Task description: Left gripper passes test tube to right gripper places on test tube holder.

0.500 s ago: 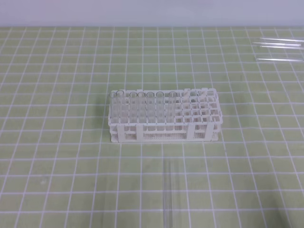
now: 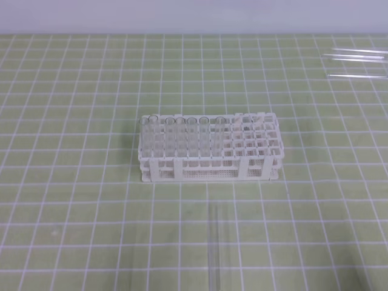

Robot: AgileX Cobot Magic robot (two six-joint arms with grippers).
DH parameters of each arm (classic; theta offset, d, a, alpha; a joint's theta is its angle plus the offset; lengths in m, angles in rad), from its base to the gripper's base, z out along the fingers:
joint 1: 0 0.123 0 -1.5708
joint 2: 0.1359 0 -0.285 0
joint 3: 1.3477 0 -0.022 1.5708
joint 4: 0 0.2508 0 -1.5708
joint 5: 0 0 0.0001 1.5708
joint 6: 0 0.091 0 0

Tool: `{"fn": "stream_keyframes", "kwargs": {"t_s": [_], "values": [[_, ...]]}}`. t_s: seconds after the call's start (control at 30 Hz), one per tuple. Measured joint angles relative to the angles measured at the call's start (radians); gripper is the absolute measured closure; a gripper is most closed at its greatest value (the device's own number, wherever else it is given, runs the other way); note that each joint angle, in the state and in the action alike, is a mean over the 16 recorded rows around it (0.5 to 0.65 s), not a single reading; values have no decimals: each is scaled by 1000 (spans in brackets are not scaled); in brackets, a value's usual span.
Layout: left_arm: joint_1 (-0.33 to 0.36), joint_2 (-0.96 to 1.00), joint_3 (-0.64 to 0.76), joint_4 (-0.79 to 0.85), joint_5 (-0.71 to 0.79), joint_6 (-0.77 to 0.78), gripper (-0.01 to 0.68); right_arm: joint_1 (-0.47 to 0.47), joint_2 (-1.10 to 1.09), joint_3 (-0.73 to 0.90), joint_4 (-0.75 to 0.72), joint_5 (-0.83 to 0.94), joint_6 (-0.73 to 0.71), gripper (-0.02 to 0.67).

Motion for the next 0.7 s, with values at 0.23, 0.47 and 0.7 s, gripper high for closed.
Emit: {"fn": "stream_keyframes", "kwargs": {"t_s": [0.23, 0.47, 0.7], "values": [[0, -4, 0, 0, 0, 0, 675, 0, 0, 0, 0, 0, 0, 666], [0, -4, 0, 0, 1, 0, 675, 0, 0, 0, 0, 0, 0, 666], [0, -8, 2, 0, -1, 0, 675, 0, 0, 0, 0, 0, 0, 666]]}}
